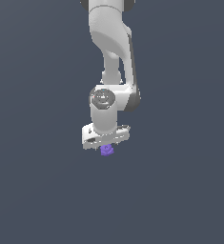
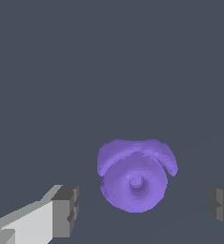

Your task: Pick up the object and move it to a goal position.

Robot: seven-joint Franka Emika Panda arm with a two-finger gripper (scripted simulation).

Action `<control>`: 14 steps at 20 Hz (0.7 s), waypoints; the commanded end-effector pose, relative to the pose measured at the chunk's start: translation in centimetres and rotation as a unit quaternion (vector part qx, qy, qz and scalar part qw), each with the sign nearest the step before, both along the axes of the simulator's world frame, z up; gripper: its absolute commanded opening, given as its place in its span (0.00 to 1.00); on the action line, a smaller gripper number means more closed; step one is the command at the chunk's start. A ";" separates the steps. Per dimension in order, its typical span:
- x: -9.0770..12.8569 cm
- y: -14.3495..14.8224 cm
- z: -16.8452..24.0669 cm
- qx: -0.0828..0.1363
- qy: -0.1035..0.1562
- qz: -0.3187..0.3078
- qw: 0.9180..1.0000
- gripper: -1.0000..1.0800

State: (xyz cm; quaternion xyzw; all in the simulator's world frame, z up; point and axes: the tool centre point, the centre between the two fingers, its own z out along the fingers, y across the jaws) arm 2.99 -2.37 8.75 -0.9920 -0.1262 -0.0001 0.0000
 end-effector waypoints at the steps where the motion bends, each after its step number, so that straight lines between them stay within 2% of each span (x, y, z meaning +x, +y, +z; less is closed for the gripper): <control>1: 0.0 0.0 -0.7 0.000 0.000 0.000 1.000 0.96; 8: -0.1 0.0 -4.2 0.000 0.000 0.002 1.000 0.96; 13: 0.0 0.0 -4.8 0.000 0.000 0.002 1.000 0.96; 14: 0.0 0.0 -4.8 0.000 0.000 0.002 1.000 0.00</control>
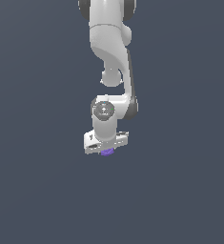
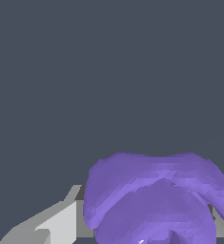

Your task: Pick up the object and move it to a goal position.

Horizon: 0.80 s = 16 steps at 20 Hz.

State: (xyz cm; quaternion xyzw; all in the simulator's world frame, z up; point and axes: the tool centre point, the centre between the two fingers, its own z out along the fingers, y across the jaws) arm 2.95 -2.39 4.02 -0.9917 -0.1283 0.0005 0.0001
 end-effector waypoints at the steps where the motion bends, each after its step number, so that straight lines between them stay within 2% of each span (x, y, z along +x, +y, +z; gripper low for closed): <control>1: 0.1 0.0 0.0 0.000 0.000 0.000 1.000 0.00; 16: -0.2 0.1 0.8 0.000 -0.001 0.000 1.000 0.00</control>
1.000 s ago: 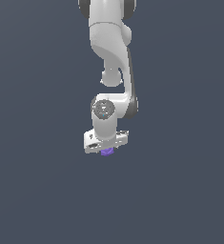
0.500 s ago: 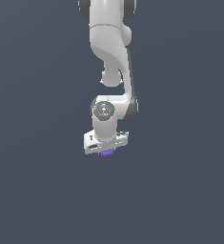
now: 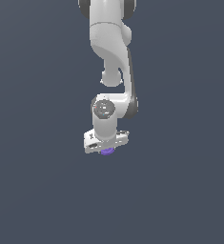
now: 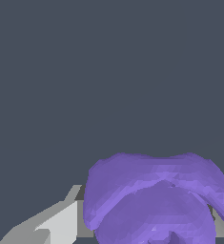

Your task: Pick up the object and move it to a goal position.

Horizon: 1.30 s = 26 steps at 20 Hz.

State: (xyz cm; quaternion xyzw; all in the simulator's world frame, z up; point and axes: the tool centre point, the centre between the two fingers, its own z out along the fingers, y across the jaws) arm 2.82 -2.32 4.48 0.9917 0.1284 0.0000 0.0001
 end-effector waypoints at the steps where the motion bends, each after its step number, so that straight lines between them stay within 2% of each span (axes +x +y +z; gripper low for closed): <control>1: -0.2 0.1 0.6 0.000 0.000 0.000 1.000 0.00; 11: -2.2 0.8 5.9 0.000 0.000 0.000 1.000 0.00; 26: -7.4 2.7 20.4 0.000 0.000 0.000 1.000 0.00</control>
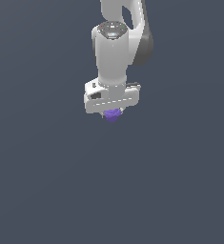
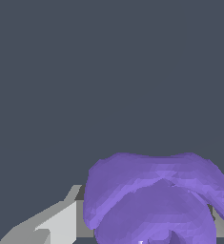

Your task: Pick up the object and move it to a goal position.

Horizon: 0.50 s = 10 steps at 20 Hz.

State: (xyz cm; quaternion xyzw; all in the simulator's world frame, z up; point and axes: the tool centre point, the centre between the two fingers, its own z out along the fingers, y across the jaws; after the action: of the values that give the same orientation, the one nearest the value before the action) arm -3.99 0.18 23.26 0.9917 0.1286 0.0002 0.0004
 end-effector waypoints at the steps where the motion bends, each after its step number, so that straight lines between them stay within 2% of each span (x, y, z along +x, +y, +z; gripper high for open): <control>1: -1.0 0.4 2.7 0.000 0.000 0.000 1.000 0.00; 10: -4.2 1.7 12.2 0.000 0.000 0.000 1.000 0.00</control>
State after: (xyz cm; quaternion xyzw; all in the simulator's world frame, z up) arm -7.62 1.64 34.02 0.9917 0.1288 0.0007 0.0006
